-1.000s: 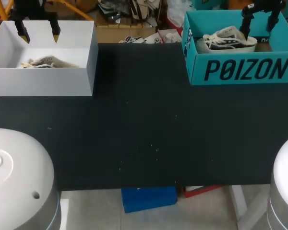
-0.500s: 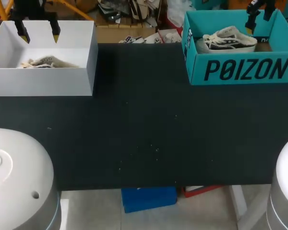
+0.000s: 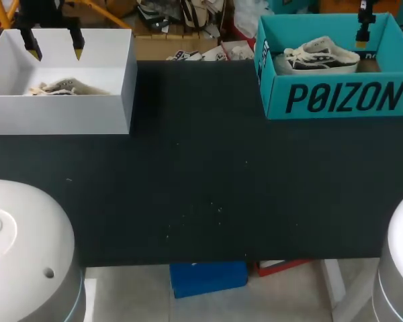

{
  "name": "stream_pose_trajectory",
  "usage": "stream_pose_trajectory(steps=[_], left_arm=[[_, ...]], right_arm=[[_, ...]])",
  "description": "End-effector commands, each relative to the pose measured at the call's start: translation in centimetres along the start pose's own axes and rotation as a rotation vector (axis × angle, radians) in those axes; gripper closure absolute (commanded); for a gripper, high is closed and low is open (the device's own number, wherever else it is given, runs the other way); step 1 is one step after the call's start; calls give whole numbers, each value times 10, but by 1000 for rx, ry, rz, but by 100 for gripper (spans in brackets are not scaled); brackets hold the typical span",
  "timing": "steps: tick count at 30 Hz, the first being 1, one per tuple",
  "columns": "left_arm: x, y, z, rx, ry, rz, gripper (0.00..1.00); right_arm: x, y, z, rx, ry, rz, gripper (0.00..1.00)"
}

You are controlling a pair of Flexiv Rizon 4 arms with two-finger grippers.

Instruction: Take the shoe out of the shoebox, open the shoe tongue, remove and reinsert the insole, then place the shoe into the shoebox

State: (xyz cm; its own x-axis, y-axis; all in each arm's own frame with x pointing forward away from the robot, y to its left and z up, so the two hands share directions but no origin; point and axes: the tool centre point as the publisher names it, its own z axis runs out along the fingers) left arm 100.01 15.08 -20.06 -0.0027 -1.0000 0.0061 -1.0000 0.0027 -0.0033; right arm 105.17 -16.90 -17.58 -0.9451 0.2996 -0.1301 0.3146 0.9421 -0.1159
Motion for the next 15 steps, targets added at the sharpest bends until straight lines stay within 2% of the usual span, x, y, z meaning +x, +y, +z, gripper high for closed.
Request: stream_pose_trajectory(steps=[1, 7, 8, 9, 11, 12, 13, 15], left_arm=[[0, 0, 0, -2, -3, -1, 0], [0, 0, 0, -2, -3, -1, 0], [0, 0, 0, -2, -3, -1, 0], [0, 0, 0, -2, -3, -1, 0], [0, 0, 0, -2, -3, -1, 0], [0, 0, 0, -2, -3, -1, 0], [0, 0, 0, -2, -3, -1, 0], [0, 0, 0, -2, -3, -1, 0]], right_arm=[[-15, -3, 13, -35, -10, -165, 0], [-34, 9, 33, -68, -8, -212, 0], [-37, 12, 36, -74, -7, -221, 4], [-40, 15, 39, -75, -2, -231, 23], [-45, 20, 47, -75, 4, -240, 30], [-48, 22, 51, -76, 10, -249, 28], [-51, 25, 54, -76, 11, -255, 33], [-57, 29, 60, -76, 12, -259, 51]])
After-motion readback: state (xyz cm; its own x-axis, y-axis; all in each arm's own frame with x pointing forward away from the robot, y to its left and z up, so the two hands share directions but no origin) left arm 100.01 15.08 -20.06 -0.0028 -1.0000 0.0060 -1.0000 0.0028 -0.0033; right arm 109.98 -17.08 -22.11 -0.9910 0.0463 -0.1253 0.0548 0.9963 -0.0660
